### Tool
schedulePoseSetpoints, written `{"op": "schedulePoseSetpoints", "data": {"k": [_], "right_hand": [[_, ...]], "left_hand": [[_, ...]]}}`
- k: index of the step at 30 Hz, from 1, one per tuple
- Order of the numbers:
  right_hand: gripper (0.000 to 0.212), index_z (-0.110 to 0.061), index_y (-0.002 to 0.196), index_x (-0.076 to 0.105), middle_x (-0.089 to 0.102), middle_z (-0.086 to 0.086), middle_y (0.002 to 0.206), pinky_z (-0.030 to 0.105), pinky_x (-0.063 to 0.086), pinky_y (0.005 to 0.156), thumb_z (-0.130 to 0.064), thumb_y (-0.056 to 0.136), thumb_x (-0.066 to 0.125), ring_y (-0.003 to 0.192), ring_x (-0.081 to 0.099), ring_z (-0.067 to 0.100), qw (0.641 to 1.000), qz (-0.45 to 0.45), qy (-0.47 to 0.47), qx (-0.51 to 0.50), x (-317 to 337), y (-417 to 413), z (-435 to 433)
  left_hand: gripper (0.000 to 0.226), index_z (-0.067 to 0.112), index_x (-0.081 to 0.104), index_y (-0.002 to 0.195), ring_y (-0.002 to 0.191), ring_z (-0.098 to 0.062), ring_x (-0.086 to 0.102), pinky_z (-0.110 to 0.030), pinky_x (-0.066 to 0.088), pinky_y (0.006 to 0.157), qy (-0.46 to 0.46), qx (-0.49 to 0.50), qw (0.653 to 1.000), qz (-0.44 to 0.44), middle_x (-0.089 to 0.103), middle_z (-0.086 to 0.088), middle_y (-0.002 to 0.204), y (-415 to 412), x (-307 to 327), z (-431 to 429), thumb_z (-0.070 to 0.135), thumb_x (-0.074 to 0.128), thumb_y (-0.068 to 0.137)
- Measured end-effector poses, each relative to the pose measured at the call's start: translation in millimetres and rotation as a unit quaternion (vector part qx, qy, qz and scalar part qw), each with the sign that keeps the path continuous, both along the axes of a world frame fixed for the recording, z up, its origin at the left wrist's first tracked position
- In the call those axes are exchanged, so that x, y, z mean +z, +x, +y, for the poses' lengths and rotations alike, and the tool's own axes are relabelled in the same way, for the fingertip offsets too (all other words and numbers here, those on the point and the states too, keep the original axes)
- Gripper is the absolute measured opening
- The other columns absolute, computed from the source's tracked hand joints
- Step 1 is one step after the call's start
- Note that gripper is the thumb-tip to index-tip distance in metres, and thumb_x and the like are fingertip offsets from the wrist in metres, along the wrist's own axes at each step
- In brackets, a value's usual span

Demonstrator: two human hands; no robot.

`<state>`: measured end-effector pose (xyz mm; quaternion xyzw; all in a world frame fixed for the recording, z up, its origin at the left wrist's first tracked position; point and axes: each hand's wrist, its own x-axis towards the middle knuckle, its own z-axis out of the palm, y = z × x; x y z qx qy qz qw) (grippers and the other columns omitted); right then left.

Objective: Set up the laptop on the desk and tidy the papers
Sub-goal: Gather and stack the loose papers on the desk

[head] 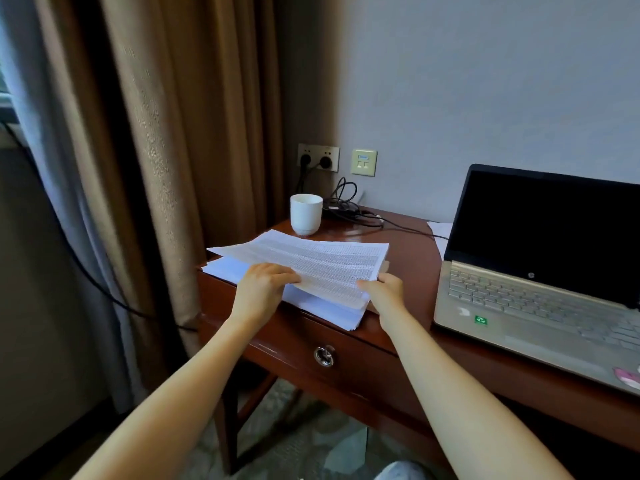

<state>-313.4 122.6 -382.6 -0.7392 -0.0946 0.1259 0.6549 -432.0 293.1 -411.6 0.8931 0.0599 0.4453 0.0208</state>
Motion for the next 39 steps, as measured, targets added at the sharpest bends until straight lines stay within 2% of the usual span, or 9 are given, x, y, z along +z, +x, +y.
{"op": "schedulePoseSetpoints", "data": {"k": [3, 6, 8, 11, 14, 17, 21, 28, 39], "right_hand": [[0.007, -0.002, 0.078, 0.061, 0.067, 0.019, 0.103, 0.035, 0.050, 0.073, 0.000, 0.076, 0.068, 0.089, 0.062, 0.028, 0.997, -0.043, -0.064, -0.008, -5, 2, 2], [0.031, 0.000, 0.103, 0.056, 0.063, 0.014, 0.109, 0.033, 0.052, 0.074, -0.007, 0.076, 0.070, 0.098, 0.061, 0.030, 0.986, -0.093, -0.138, -0.029, -4, 0, 1], [0.046, 0.000, 0.120, 0.045, 0.056, 0.014, 0.115, 0.029, 0.045, 0.072, -0.008, 0.080, 0.067, 0.106, 0.057, 0.031, 0.976, -0.119, -0.180, -0.028, -2, -3, 0], [0.038, -0.004, 0.116, 0.050, 0.057, 0.014, 0.114, 0.035, 0.050, 0.078, -0.014, 0.082, 0.064, 0.103, 0.059, 0.033, 0.956, -0.159, -0.245, -0.012, -2, -6, 1], [0.025, -0.009, 0.103, 0.059, 0.058, 0.009, 0.112, 0.033, 0.047, 0.079, -0.027, 0.086, 0.058, 0.101, 0.058, 0.029, 0.906, -0.216, -0.363, 0.006, 0, -9, 0], [0.028, -0.011, 0.108, 0.056, 0.049, 0.009, 0.120, 0.035, 0.046, 0.082, -0.032, 0.091, 0.050, 0.104, 0.056, 0.029, 0.870, -0.260, -0.416, 0.043, 1, -8, -2], [0.027, -0.010, 0.113, 0.054, 0.047, 0.010, 0.123, 0.035, 0.044, 0.081, -0.027, 0.094, 0.045, 0.108, 0.053, 0.029, 0.845, -0.296, -0.433, 0.099, 12, 0, -14], [0.035, -0.010, 0.125, 0.048, 0.047, 0.011, 0.128, 0.037, 0.038, 0.097, -0.021, 0.093, 0.045, 0.121, 0.041, 0.029, 0.785, -0.371, -0.491, 0.062, 37, 24, -62], [0.052, -0.009, 0.139, 0.033, 0.036, 0.015, 0.142, 0.041, 0.032, 0.106, -0.034, 0.095, 0.044, 0.132, 0.033, 0.031, 0.743, -0.284, -0.606, 0.006, 52, 68, -158]], "left_hand": [[0.036, 0.011, 0.077, 0.072, 0.065, -0.025, 0.070, -0.037, 0.056, 0.063, -0.010, -0.001, 1.000, 0.008, 0.074, -0.006, 0.075, -1, -4, 3, -0.017, 0.078, 0.051], [0.032, 0.010, 0.078, 0.074, 0.068, -0.027, 0.070, -0.034, 0.055, 0.064, -0.038, -0.005, 0.999, 0.032, 0.074, -0.006, 0.077, -5, -8, -2, -0.010, 0.060, 0.055], [0.039, 0.009, 0.078, 0.083, 0.083, -0.027, 0.069, -0.031, 0.053, 0.074, -0.114, -0.006, 0.991, 0.068, 0.075, -0.006, 0.087, -6, -5, -5, -0.010, 0.052, 0.062], [0.045, 0.012, 0.075, 0.100, 0.105, -0.019, 0.061, -0.029, 0.049, 0.087, -0.195, 0.024, 0.970, 0.144, 0.071, -0.002, 0.105, -6, 2, -6, -0.012, 0.048, 0.074], [0.039, 0.013, 0.074, 0.101, 0.106, -0.020, 0.059, -0.028, 0.046, 0.087, -0.213, 0.058, 0.959, 0.178, 0.070, 0.000, 0.108, -4, 11, -8, -0.006, 0.047, 0.080], [0.034, 0.014, 0.073, 0.097, 0.104, -0.021, 0.060, -0.029, 0.047, 0.084, -0.220, 0.064, 0.952, 0.201, 0.069, -0.001, 0.108, 3, 22, -15, -0.001, 0.045, 0.085], [0.041, 0.024, 0.068, 0.107, 0.109, -0.020, 0.056, -0.033, 0.051, 0.085, -0.202, 0.061, 0.948, 0.239, 0.060, -0.001, 0.127, 18, 41, -25, 0.002, 0.039, 0.087], [0.046, 0.024, 0.053, 0.128, 0.123, -0.024, 0.046, -0.035, 0.042, 0.098, -0.127, 0.050, 0.944, 0.299, 0.048, -0.006, 0.137, 63, 60, -58, 0.004, 0.042, 0.088], [0.051, 0.022, 0.032, 0.143, 0.131, -0.031, 0.035, -0.040, 0.029, 0.106, -0.004, 0.012, 0.923, 0.384, 0.038, -0.012, 0.143, 138, 73, -147, 0.030, 0.041, 0.094]]}}
